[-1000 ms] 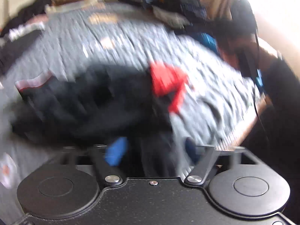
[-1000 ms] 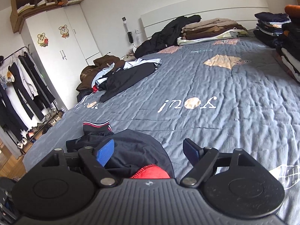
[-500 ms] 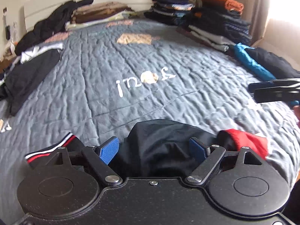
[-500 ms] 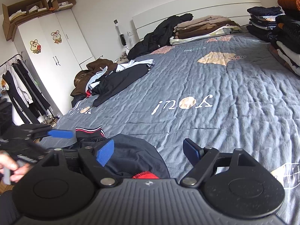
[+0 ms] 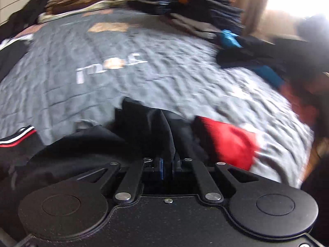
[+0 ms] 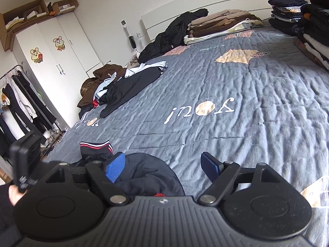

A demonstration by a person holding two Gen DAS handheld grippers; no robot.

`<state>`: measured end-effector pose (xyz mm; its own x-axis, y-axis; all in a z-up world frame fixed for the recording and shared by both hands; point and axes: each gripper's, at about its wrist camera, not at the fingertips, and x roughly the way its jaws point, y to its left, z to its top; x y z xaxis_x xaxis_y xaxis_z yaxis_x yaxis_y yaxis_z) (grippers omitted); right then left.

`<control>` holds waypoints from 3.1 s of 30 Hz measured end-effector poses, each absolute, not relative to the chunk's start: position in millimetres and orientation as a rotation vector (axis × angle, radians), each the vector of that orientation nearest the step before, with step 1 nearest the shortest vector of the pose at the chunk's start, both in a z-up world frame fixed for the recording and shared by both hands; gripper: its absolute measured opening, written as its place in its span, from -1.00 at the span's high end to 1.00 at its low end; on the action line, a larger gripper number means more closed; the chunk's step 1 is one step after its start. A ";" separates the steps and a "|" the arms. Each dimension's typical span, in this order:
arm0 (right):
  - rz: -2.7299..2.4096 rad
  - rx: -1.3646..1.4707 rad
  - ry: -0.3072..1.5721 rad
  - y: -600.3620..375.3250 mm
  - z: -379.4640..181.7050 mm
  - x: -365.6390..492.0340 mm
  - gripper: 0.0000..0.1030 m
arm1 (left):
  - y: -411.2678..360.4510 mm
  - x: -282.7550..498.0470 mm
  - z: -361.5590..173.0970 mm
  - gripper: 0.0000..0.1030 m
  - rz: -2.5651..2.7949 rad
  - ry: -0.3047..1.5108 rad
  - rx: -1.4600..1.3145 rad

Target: Fold clothes

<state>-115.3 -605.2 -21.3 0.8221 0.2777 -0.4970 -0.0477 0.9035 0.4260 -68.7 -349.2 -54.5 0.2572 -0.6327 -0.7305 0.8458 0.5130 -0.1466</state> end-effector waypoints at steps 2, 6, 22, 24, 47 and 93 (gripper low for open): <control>0.178 0.416 0.578 -606.3 -19.3 -118.1 -0.56 | -352.9 -98.8 -53.5 0.87 -1.085 0.823 0.323; 0.184 0.419 0.569 -606.6 -15.5 -123.5 -0.56 | -352.1 -152.4 -60.5 0.87 -1.176 0.844 0.350; 0.226 0.358 0.623 -587.4 -21.0 -123.6 -0.56 | -314.2 -88.1 1.1 -0.55 -0.975 0.707 0.243; 0.219 0.355 0.633 -586.5 -22.8 -122.4 -0.56 | -321.8 -60.2 -11.2 -0.55 -0.929 0.778 0.168; 0.172 0.409 0.609 -612.8 -19.9 -136.5 -0.56 | -377.4 -166.5 -43.7 0.82 -1.267 0.840 0.235; 0.091 0.536 0.472 -675.4 -2.6 -200.0 -0.56 | -478.1 -100.1 22.4 0.88 -1.371 0.605 0.140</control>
<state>-200.0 -675.4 -2.6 0.8891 0.2050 -0.4092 0.0375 0.8585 0.5115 -100.1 -478.1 22.3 0.0741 -0.8741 -0.4800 0.9439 0.2167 -0.2490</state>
